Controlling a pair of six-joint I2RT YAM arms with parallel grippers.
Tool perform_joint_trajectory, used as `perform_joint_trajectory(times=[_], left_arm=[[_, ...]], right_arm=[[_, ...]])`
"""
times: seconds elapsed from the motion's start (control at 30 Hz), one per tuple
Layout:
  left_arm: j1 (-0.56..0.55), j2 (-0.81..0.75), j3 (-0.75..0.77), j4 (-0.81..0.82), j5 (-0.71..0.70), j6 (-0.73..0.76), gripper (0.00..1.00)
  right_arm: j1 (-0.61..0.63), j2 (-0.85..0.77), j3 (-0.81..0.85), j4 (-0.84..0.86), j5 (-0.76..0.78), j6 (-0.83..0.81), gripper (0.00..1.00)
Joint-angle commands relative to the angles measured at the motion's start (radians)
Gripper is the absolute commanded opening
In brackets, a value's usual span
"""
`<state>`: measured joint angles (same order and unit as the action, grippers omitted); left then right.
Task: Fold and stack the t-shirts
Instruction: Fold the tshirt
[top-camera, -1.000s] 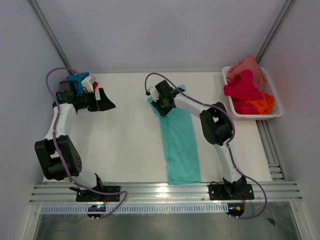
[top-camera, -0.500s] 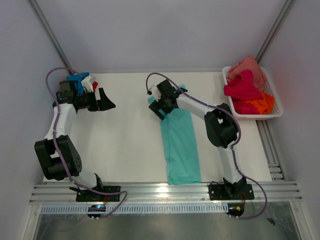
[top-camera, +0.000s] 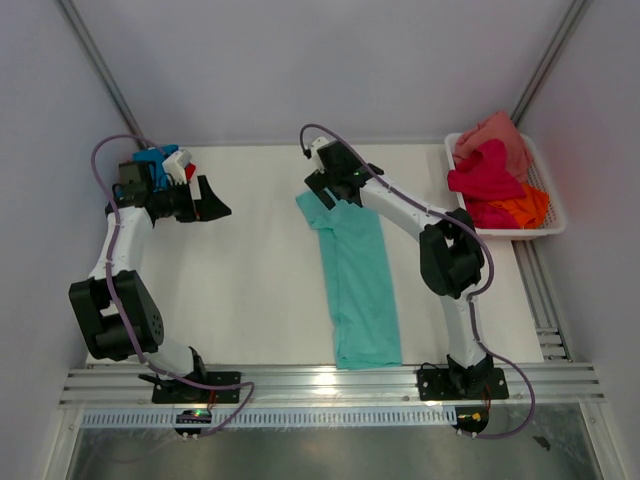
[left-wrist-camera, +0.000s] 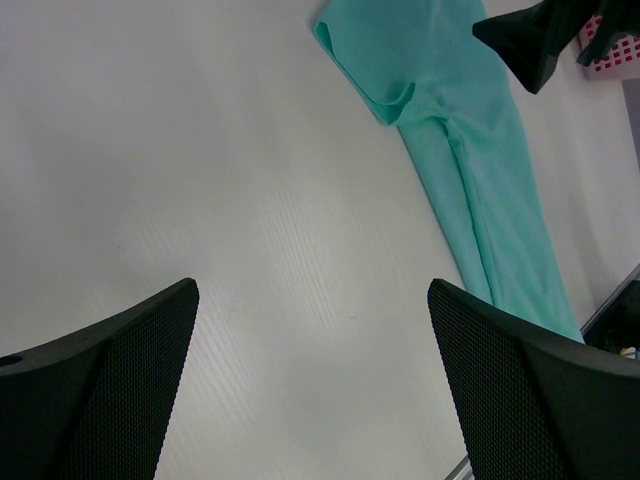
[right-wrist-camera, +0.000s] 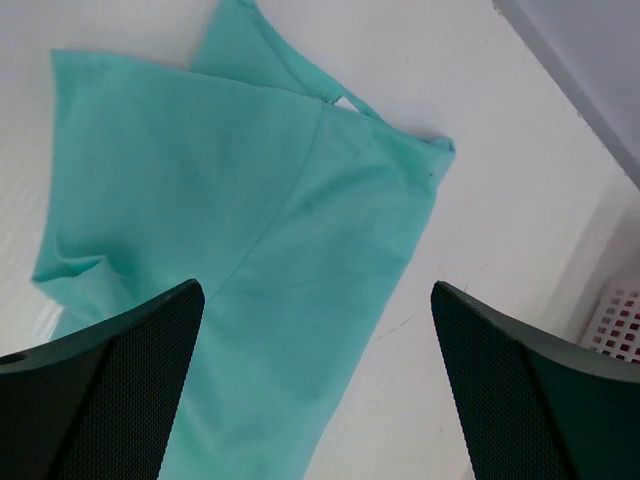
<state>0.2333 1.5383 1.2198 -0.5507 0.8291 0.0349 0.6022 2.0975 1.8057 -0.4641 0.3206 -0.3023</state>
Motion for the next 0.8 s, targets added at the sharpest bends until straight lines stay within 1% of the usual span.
perform_joint_trajectory(times=[0.0, 0.17, 0.43, 0.77], left_arm=[[-0.002, -0.003, 0.001, 0.029, 0.002, 0.008, 0.99], [-0.008, -0.006, -0.006, 0.029, -0.007, 0.020, 0.99], [-0.012, -0.003, -0.008, 0.034, 0.002, 0.017, 0.99], [-0.022, -0.017, -0.026, 0.031, -0.025, 0.043, 0.99]], right_arm=[[-0.028, 0.096, 0.055, -0.028, 0.135, 0.020, 0.99], [-0.064, 0.163, 0.073, -0.039, 0.156, 0.028, 0.99], [-0.071, 0.208, 0.096, -0.082, 0.146, 0.042, 0.99], [-0.071, 0.337, 0.254, -0.172, 0.123, 0.063, 0.99]])
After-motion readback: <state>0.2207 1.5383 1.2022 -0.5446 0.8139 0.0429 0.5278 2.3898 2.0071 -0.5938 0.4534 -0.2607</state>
